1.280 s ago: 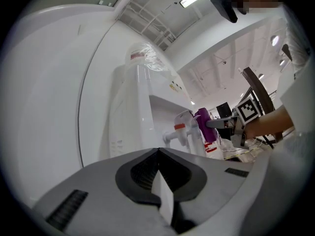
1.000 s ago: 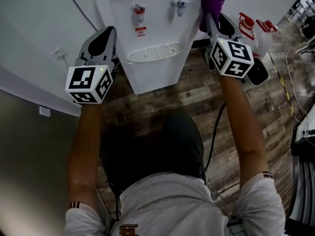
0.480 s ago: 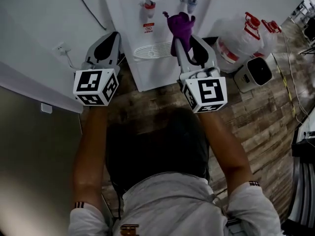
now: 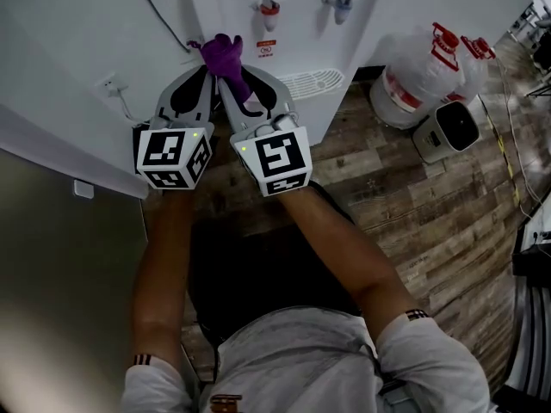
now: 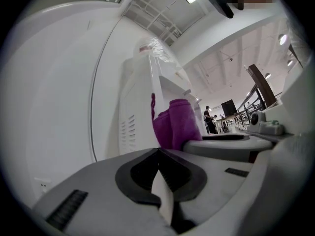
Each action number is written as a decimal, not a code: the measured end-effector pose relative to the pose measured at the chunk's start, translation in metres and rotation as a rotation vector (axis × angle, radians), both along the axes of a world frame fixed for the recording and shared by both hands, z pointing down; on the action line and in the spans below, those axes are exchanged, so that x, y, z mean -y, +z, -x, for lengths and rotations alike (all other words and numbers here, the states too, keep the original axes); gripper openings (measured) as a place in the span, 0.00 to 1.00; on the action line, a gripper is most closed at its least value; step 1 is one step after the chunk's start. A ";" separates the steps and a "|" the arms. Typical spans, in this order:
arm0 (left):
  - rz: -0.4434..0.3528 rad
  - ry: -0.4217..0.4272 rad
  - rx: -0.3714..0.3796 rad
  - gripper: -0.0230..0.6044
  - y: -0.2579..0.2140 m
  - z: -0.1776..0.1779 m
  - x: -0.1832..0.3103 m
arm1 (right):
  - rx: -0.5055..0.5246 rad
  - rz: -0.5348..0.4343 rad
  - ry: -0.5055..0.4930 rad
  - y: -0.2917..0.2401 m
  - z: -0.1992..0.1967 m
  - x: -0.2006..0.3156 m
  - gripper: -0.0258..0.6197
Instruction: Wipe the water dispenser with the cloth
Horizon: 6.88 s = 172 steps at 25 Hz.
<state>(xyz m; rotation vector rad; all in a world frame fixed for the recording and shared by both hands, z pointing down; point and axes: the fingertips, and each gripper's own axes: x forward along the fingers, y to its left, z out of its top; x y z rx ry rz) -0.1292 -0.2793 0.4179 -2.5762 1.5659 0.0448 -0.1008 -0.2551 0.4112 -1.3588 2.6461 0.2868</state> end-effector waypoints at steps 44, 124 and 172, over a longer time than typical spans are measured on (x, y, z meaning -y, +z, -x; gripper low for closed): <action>0.028 -0.014 0.040 0.03 0.034 -0.006 -0.001 | -0.047 0.025 0.398 0.055 -0.251 0.048 0.19; 0.142 0.089 0.041 0.03 0.205 -0.008 -0.012 | -0.048 0.038 0.035 0.214 -0.063 -0.016 0.19; 0.272 0.031 0.073 0.03 0.294 -0.011 -0.005 | 0.013 0.132 0.344 0.304 -0.263 0.058 0.19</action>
